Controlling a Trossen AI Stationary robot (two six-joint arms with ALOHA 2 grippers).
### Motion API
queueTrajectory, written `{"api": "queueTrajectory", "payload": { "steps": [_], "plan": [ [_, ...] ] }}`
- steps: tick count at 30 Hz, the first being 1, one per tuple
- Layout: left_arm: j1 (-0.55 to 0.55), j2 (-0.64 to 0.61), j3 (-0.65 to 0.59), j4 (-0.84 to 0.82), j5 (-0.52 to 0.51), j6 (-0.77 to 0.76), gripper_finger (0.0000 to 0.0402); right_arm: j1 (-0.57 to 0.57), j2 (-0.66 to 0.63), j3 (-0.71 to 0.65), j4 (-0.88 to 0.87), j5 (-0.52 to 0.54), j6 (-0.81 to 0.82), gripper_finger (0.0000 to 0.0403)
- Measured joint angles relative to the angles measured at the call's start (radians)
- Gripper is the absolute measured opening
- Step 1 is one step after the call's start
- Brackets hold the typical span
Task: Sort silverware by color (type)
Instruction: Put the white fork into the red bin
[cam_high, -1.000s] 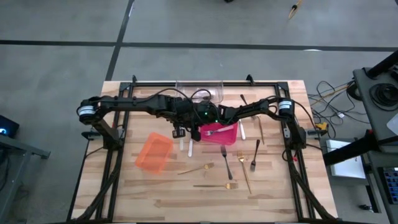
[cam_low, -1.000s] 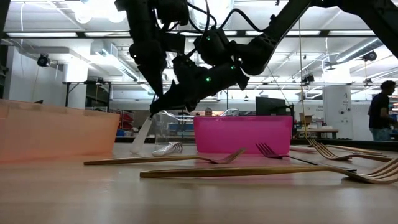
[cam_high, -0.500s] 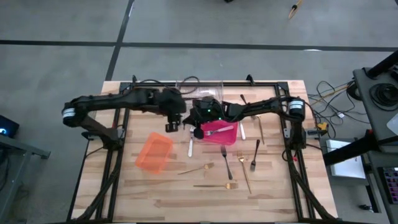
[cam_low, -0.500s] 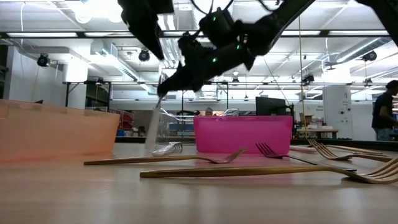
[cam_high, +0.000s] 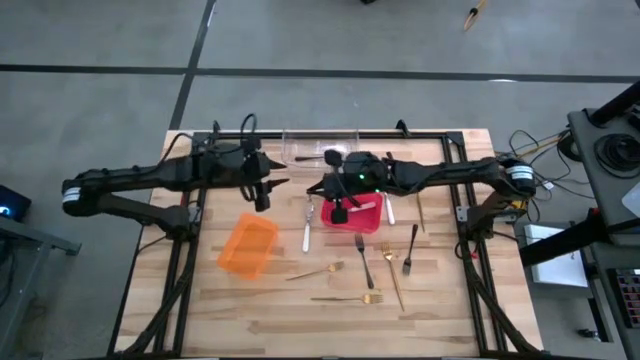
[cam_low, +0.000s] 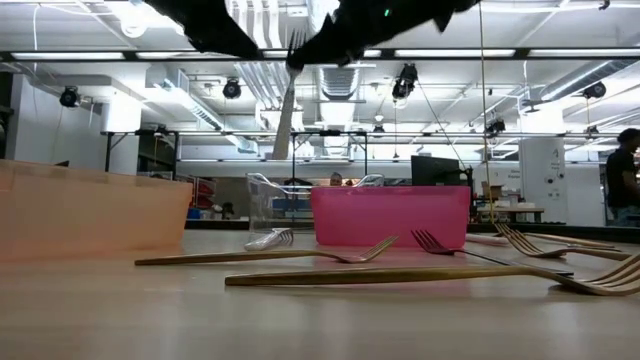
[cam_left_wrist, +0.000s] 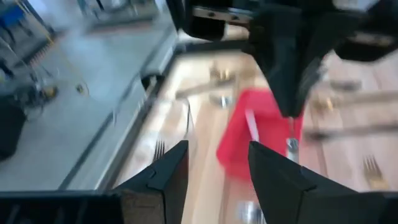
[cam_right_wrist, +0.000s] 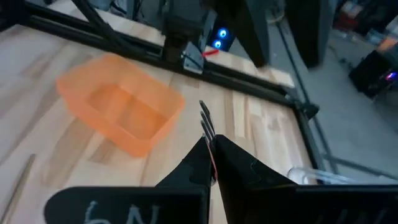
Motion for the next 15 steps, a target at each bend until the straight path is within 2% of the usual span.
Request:
{"api": "queueTrajectory", "payload": {
  "steps": [6, 11, 15],
  "plan": [
    [-0.005, 0.009, -0.151, 0.326, 0.039, -0.012, 0.0148, 0.047, -0.058, 0.000, -0.114, 0.177, -0.043, 0.0008],
    [-0.007, 0.041, -0.212, 0.458, 0.090, -0.023, 0.0148, 0.077, -0.066, 0.036, -0.244, 0.303, -0.037, 0.0008],
    [-0.007, 0.101, -0.232, 0.563, 0.135, -0.031, 0.0157, 0.092, -0.066, 0.057, -0.280, 0.338, -0.053, 0.0008]
  ]
}}
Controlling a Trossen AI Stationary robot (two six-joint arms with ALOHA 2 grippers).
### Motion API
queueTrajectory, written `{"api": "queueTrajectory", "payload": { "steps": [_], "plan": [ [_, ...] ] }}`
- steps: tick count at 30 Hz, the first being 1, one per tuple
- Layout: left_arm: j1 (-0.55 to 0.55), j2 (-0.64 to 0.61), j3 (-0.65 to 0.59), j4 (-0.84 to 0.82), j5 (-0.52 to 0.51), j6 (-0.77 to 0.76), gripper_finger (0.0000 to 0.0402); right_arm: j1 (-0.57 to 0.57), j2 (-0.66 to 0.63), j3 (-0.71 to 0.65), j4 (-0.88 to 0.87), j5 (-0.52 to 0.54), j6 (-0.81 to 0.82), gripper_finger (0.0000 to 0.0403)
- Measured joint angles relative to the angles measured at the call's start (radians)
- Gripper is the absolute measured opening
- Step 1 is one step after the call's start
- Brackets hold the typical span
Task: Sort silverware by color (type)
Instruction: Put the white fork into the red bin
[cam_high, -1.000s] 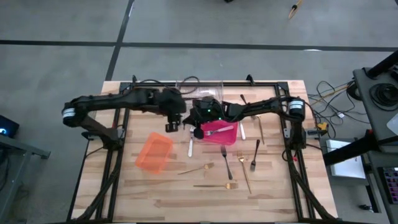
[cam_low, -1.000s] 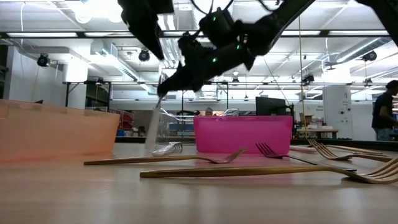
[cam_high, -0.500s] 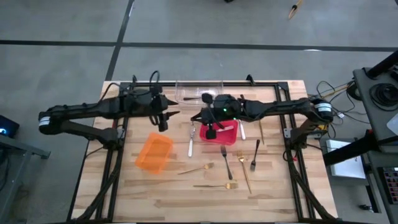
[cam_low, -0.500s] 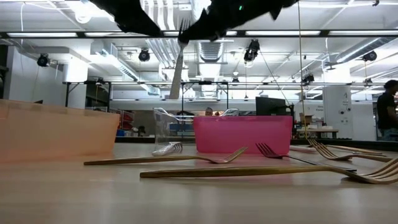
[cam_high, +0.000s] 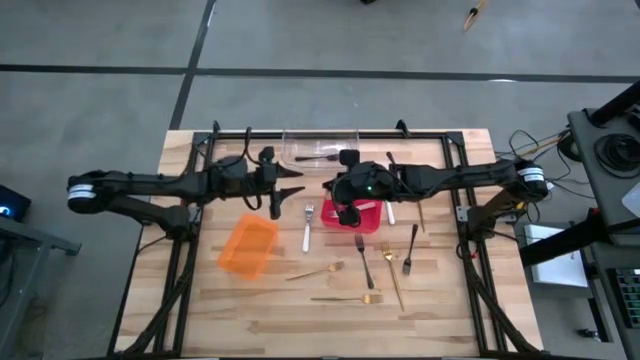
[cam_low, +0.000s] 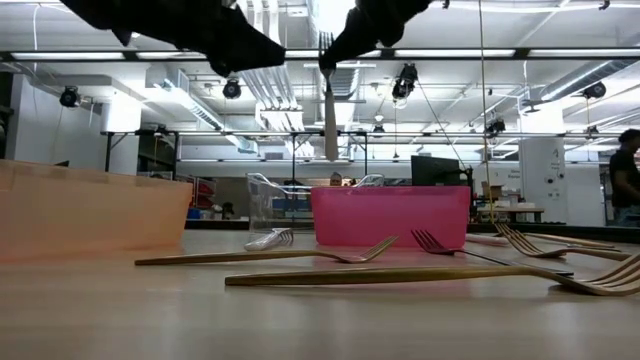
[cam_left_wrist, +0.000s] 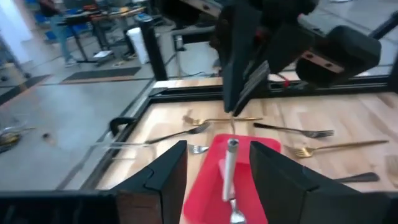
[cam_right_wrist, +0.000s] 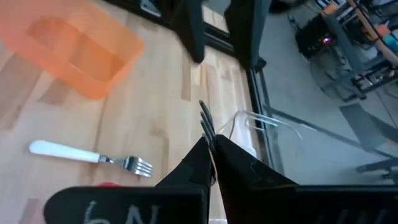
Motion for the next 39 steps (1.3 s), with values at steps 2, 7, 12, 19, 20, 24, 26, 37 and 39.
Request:
{"api": "queueTrajectory", "payload": {
  "steps": [2, 7, 12, 19, 20, 24, 26, 37, 39],
  "plan": [
    [0.000, 0.043, 0.003, 0.063, 0.045, 0.000, 0.0167, 0.002, 0.000, 0.009, -0.001, -0.001, -0.002, 0.0008],
    [-0.001, 0.146, 0.034, 0.088, 0.052, 0.000, 0.0205, 0.006, 0.000, 0.046, -0.030, 0.001, -0.012, 0.0008],
    [-0.002, 0.236, 0.064, 0.111, 0.052, 0.025, 0.0233, 0.009, 0.001, 0.060, -0.031, 0.000, -0.038, 0.0008],
    [-0.002, 0.336, 0.105, 0.150, 0.052, 0.012, 0.0222, 0.009, 0.001, 0.060, -0.025, -0.002, -0.061, 0.0008],
    [-0.002, 0.348, 0.113, 0.153, 0.052, 0.012, 0.0215, 0.009, 0.001, 0.060, -0.024, -0.002, -0.062, 0.0008],
    [-0.002, 0.373, 0.122, 0.158, 0.051, 0.024, 0.0163, 0.009, 0.001, 0.060, -0.023, -0.003, -0.068, 0.0008],
    [-0.002, 0.377, 0.121, 0.152, 0.051, 0.025, 0.0127, 0.009, 0.001, 0.060, -0.020, -0.003, -0.070, 0.0009],
    [-0.009, 0.378, 0.118, 0.196, -0.007, 0.036, 0.0017, 0.008, 0.001, 0.060, 0.004, 0.001, -0.039, 0.0010],
    [-0.009, 0.378, 0.118, 0.207, -0.022, 0.037, 0.0017, 0.008, 0.000, 0.060, 0.010, 0.004, -0.030, 0.0014]
  ]
}}
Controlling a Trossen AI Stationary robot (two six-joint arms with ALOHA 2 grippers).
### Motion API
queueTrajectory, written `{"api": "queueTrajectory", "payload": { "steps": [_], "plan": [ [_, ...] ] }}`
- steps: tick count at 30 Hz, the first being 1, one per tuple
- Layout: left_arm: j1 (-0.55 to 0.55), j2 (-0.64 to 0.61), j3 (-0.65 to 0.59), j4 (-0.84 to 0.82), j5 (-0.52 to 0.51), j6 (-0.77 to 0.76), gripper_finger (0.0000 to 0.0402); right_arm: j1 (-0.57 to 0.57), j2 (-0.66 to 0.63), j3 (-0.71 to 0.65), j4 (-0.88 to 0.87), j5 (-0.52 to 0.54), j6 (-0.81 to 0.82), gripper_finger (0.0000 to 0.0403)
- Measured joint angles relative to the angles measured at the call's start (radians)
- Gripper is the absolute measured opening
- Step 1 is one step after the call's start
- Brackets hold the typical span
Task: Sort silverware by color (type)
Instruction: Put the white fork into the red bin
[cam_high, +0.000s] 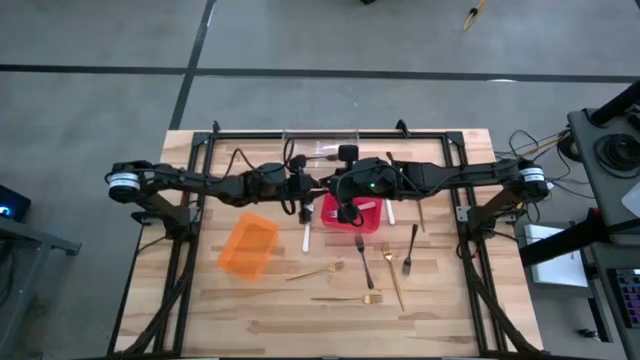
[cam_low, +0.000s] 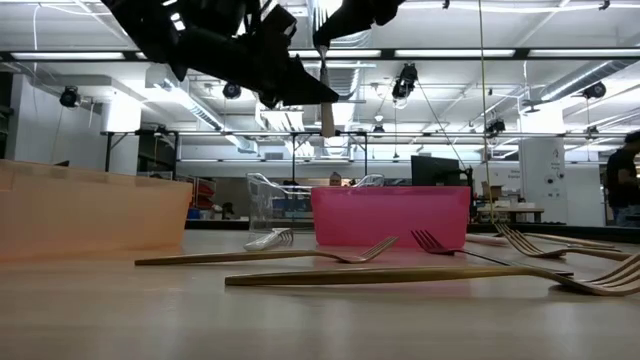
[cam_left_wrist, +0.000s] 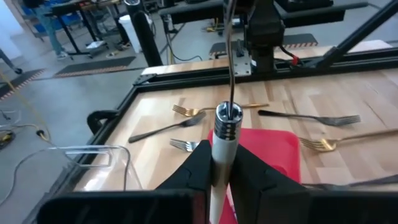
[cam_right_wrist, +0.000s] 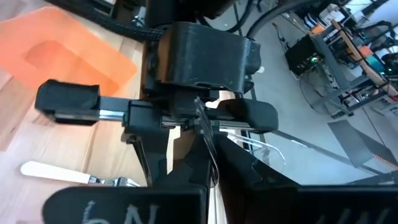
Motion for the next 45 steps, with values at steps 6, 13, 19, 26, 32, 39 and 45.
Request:
{"api": "queueTrajectory", "payload": {
  "steps": [6, 13, 19, 26, 32, 39, 45],
  "plan": [
    [0.000, -0.001, 0.000, 0.025, -0.009, -0.013, 0.0017, 0.000, 0.000, 0.000, 0.025, -0.001, 0.034, 0.0063],
    [0.000, -0.001, 0.000, 0.087, -0.041, -0.032, 0.0017, 0.001, -0.005, -0.001, 0.051, 0.066, 0.032, 0.0115],
    [0.005, -0.004, 0.000, 0.114, -0.160, -0.039, 0.0017, 0.000, -0.051, -0.001, 0.157, 0.118, 0.039, 0.0118],
    [0.010, -0.031, 0.018, 0.135, -0.259, 0.015, 0.0017, 0.000, -0.106, -0.001, 0.240, 0.153, 0.088, 0.0113],
    [0.012, -0.065, 0.066, 0.138, -0.327, 0.104, 0.0017, 0.005, -0.127, -0.007, 0.236, 0.150, 0.205, 0.0100],
    [0.019, -0.072, 0.093, 0.141, -0.326, 0.113, 0.0017, 0.014, -0.072, -0.030, 0.247, 0.152, 0.259, 0.0082],
    [0.026, -0.074, 0.093, 0.138, -0.385, 0.132, 0.0017, 0.052, -0.065, -0.033, 0.295, 0.304, 0.252, 0.0069]
  ]
}}
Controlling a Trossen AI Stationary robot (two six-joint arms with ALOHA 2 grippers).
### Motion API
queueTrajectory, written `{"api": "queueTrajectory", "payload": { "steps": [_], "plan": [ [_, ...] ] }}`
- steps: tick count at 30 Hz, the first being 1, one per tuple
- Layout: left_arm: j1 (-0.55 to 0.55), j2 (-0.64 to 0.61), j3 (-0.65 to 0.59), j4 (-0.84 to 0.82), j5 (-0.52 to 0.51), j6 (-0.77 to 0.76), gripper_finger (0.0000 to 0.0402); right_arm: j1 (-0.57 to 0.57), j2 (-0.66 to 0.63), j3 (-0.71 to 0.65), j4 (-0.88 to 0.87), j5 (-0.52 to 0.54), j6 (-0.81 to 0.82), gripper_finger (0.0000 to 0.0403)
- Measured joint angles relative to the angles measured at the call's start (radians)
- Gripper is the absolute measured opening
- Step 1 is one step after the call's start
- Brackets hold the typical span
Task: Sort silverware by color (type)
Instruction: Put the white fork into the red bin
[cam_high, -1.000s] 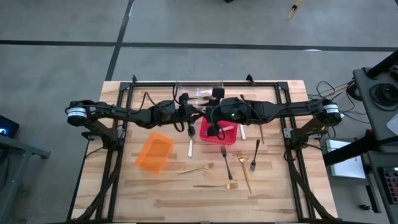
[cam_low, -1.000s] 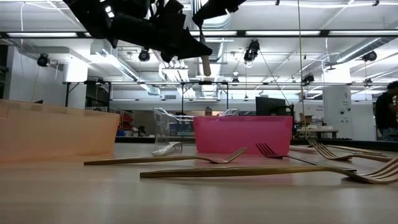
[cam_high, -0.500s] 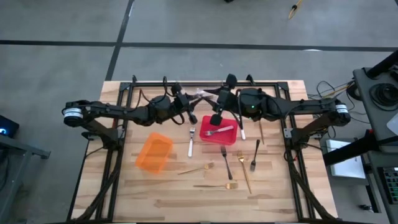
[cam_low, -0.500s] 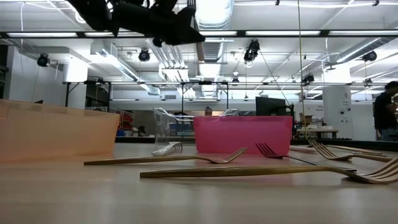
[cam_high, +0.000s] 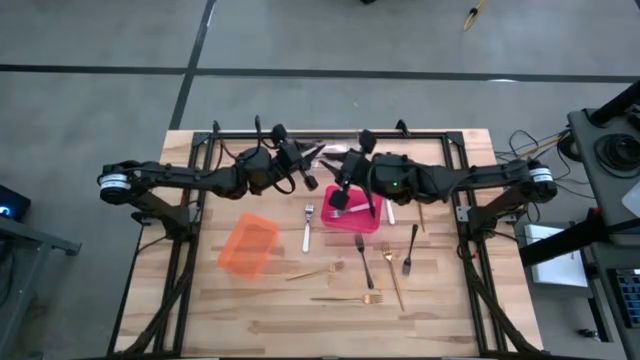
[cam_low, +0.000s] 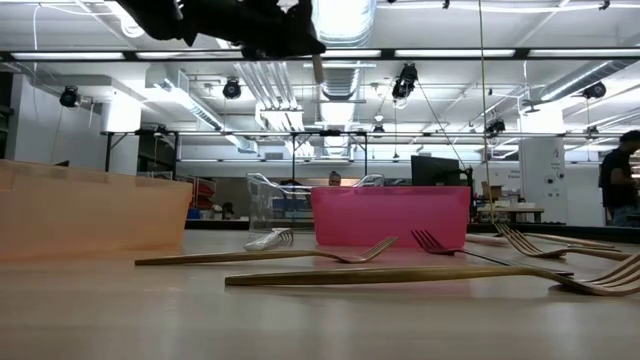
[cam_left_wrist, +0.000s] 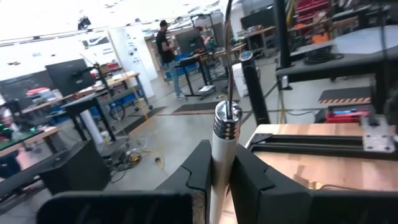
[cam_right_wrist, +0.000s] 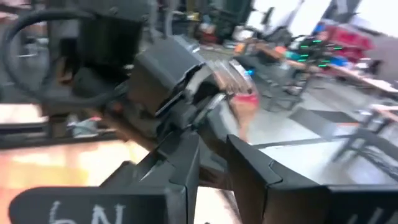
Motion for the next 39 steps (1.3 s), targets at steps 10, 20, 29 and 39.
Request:
{"api": "queueTrajectory", "payload": {
  "steps": [10, 20, 29, 39],
  "plan": [
    [0.000, 0.000, -0.001, 0.004, 0.020, 0.000, 0.0017, 0.013, 0.037, -0.021, 0.030, 0.084, 0.032, 0.0105],
    [0.000, 0.000, -0.001, 0.003, 0.041, -0.005, 0.0017, 0.007, 0.117, -0.021, 0.225, 0.248, -0.058, 0.0165],
    [-0.001, 0.002, -0.002, 0.009, 0.044, -0.013, 0.0017, -0.014, 0.130, -0.021, 0.256, 0.205, -0.066, 0.0150],
    [-0.010, 0.002, -0.002, 0.004, 0.140, -0.054, 0.0017, -0.039, 0.132, -0.021, 0.252, 0.149, -0.062, 0.0139]
  ]
}}
